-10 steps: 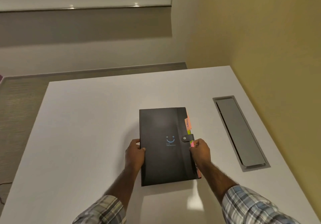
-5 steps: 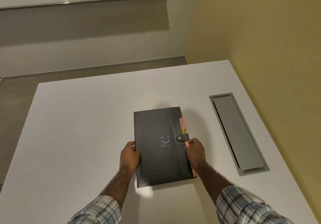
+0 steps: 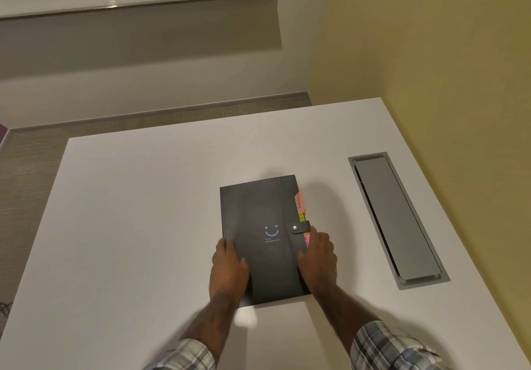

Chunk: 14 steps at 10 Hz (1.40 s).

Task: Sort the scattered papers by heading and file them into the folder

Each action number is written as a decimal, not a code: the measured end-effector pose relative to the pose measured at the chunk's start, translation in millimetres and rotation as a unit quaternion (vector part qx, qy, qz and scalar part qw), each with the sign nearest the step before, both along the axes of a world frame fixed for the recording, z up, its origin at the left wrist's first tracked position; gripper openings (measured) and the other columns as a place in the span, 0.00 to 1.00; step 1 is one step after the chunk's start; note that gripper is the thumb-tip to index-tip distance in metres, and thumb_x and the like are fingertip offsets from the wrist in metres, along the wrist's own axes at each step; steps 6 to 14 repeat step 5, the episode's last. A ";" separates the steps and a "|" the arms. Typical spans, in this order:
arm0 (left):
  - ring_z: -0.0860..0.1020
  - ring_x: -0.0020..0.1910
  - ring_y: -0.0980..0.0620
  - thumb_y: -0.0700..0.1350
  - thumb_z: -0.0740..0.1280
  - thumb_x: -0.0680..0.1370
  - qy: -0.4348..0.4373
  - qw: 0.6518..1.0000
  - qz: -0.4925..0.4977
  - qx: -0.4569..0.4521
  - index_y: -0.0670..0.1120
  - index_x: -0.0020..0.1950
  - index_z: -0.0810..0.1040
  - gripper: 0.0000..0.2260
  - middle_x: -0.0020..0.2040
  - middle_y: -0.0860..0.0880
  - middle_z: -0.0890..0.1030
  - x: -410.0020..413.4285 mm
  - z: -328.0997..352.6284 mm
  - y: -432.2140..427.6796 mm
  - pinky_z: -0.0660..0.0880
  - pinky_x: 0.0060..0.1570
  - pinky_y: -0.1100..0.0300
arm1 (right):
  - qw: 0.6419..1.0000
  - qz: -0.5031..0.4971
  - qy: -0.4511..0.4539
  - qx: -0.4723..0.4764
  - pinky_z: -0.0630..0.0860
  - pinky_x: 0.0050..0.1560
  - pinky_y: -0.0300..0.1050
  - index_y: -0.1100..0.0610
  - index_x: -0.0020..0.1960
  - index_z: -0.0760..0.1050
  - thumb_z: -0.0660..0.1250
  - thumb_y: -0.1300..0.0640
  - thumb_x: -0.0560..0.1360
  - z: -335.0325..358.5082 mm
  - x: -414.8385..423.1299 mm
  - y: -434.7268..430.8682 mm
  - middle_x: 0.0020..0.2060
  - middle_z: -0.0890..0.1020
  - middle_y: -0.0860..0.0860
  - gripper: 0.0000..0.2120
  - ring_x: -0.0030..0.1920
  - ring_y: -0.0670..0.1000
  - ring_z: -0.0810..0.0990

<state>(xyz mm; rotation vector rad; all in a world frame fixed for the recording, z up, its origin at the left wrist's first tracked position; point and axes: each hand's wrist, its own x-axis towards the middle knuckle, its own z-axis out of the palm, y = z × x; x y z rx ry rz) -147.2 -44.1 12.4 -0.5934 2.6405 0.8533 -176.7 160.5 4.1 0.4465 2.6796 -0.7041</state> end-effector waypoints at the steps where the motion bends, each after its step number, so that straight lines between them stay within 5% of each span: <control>1: 0.56 0.80 0.45 0.47 0.63 0.80 -0.047 0.995 -0.077 -0.044 0.45 0.82 0.54 0.32 0.82 0.47 0.53 9.8 -6.8 3.6 0.63 0.76 0.50 | 0.997 0.061 -0.025 0.032 0.71 0.69 0.54 0.54 0.79 0.59 0.69 0.49 0.79 5.0 8.9 -6.5 0.74 0.67 0.54 0.34 0.74 0.56 0.67; 5: 0.54 0.81 0.44 0.54 0.59 0.82 -0.017 0.978 -0.175 -0.115 0.44 0.82 0.54 0.31 0.83 0.44 0.52 33.4 18.0 -0.3 0.58 0.79 0.51 | 0.988 0.129 -0.009 0.088 0.58 0.78 0.57 0.55 0.82 0.53 0.55 0.39 0.83 29.6 36.4 -14.3 0.82 0.54 0.58 0.34 0.81 0.60 0.52; 14: 0.54 0.81 0.44 0.54 0.59 0.82 -0.017 0.978 -0.175 -0.115 0.44 0.82 0.54 0.31 0.83 0.44 0.52 33.4 18.0 -0.3 0.58 0.79 0.51 | 0.988 0.129 -0.009 0.088 0.58 0.78 0.57 0.55 0.82 0.53 0.55 0.39 0.83 29.6 36.4 -14.3 0.82 0.54 0.58 0.34 0.81 0.60 0.52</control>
